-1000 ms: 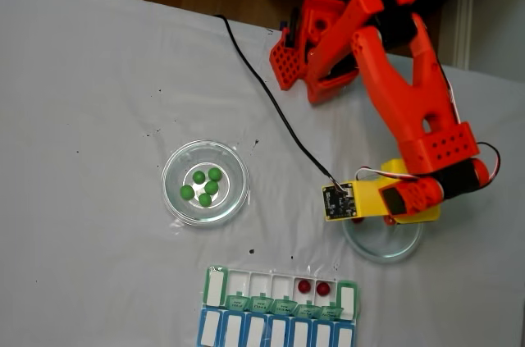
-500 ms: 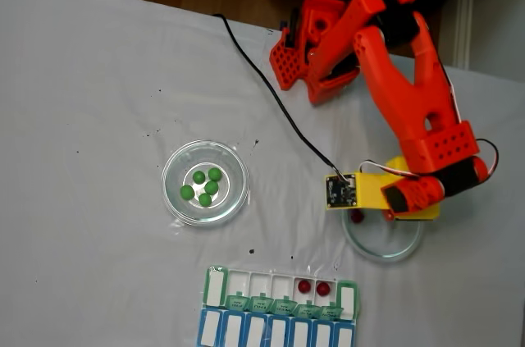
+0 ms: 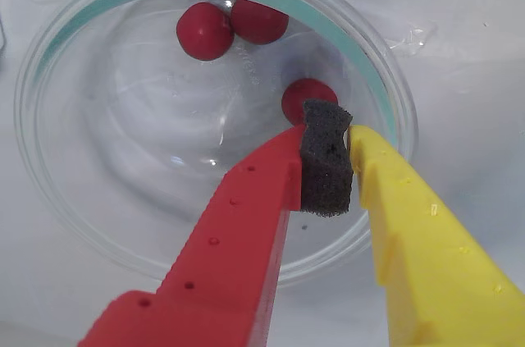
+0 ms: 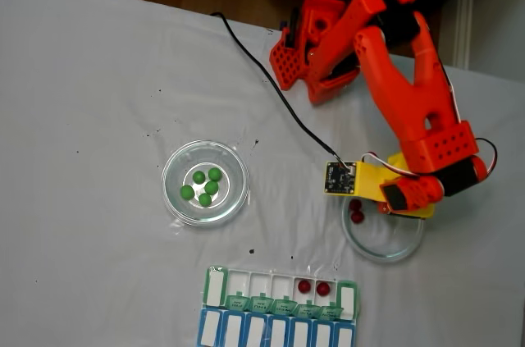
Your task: Sort medicines into box.
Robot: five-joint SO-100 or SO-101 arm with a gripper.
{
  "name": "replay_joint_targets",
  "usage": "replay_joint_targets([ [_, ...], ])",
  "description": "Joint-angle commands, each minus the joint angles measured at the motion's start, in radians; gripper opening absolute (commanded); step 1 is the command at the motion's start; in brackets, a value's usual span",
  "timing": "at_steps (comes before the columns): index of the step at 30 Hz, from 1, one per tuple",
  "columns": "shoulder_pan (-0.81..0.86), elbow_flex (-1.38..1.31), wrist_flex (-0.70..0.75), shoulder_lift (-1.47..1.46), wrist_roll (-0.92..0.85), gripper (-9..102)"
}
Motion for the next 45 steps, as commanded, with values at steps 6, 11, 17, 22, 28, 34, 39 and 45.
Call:
replay_joint_targets([
  [6, -0.017, 0.054, -0.087, 0.06, 0.061, 1],
  [11, -0.009, 0.095, -0.146, 0.058, 0.08, 3],
  [17, 0.021, 0.094, -0.158, 0.132, 0.1, 8],
  [22, 0.029, 0.109, -0.181, 0.112, 0.124, 12],
  [28, 0.012, 0.112, -0.169, 0.11, 0.187, 11],
  [34, 0.003, 0.118, -0.152, 0.124, 0.207, 13],
  [39, -0.005, 0.117, -0.146, 0.115, 0.202, 12],
  [45, -0.006, 0.126, -0.147, 0.133, 0.202, 13],
])
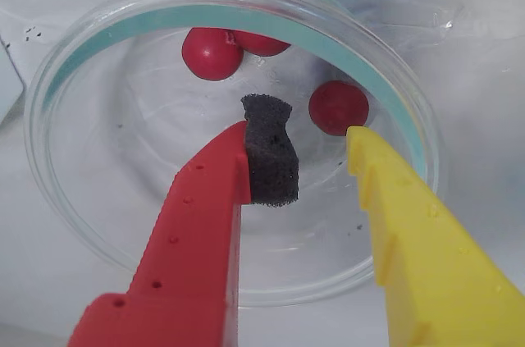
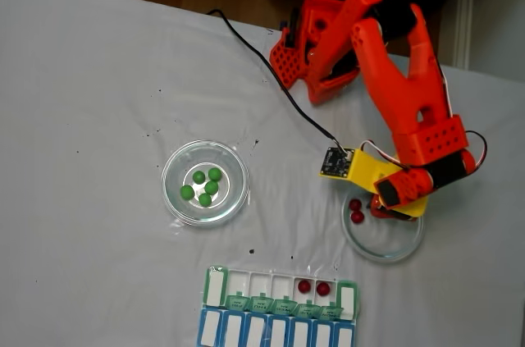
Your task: Sort medicines into box.
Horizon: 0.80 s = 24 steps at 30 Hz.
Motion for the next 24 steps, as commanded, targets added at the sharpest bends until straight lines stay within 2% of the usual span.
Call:
replay_joint_targets([
  [1, -0.006, -0.011, 0.005, 0.074, -0.005, 14],
  [14, -0.028, 0.005, 0.011, 0.044, 0.014, 16],
  [24, -0.067, -0.015, 0.074, 0.072, 0.043, 16],
])
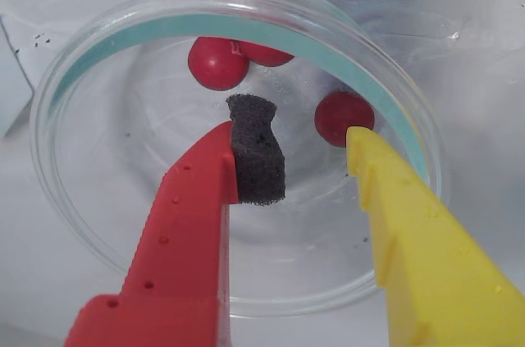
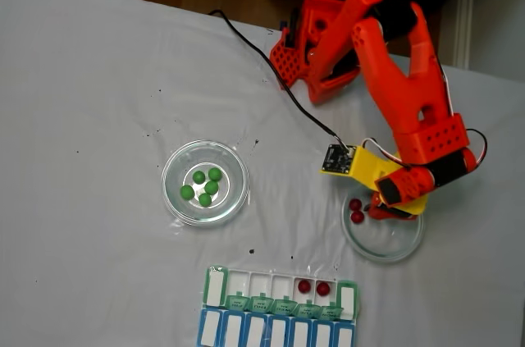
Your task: Sort medicines into box.
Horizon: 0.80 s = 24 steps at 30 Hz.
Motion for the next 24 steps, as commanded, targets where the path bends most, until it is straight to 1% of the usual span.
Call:
replay_joint_targets([
  [1, -0.04, -0.029, 0.023, 0.069, 0.014, 17],
  [9, -0.055, -0.028, 0.08, 0.117, 0.029, 17],
  [16, -0.064, -0.038, 0.103, 0.055, 0.046, 18],
  [20, -0.064, -0.058, 0.11, -0.031, 0.067, 19],
  [24, -0.051, -0.14, 0.137, -0.17, 0.081, 19],
])
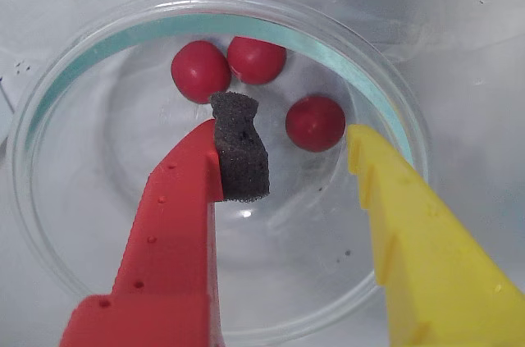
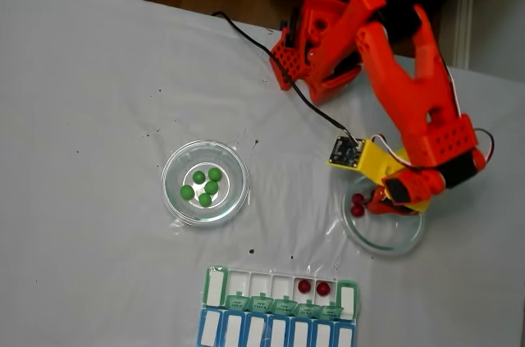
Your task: Sort medicines into box.
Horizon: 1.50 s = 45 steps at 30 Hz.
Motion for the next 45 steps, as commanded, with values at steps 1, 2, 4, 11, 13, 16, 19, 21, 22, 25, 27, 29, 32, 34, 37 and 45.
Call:
replay_joint_targets([
  [1, -0.003, -0.084, 0.046, -0.081, 0.008, 20],
  [2, 0.003, -0.106, 0.054, -0.1, 0.009, 20],
  [4, 0.009, -0.13, 0.061, -0.11, 0.009, 20],
  [11, 0.008, -0.187, 0.117, -0.129, 0.008, 20],
  [13, 0.008, -0.212, 0.123, -0.133, 0.006, 20],
  [16, 0.0, -0.236, 0.127, -0.143, -0.009, 20],
  [19, -0.018, -0.258, 0.14, -0.166, -0.055, 20],
  [21, -0.032, -0.279, 0.163, -0.192, -0.106, 21],
  [22, -0.034, -0.287, 0.173, -0.201, -0.123, 21],
  [25, -0.037, -0.316, 0.198, -0.229, -0.181, 21],
  [27, -0.035, -0.334, 0.21, -0.245, -0.213, 21],
  [29, -0.034, -0.354, 0.222, -0.261, -0.238, 21],
  [32, -0.035, -0.38, 0.261, -0.279, -0.284, 21],
  [34, -0.04, -0.393, 0.284, -0.285, -0.316, 22],
  [37, -0.037, -0.417, 0.304, -0.299, -0.354, 22],
  [45, -0.017, -0.457, 0.39, -0.279, -0.502, 22],
])
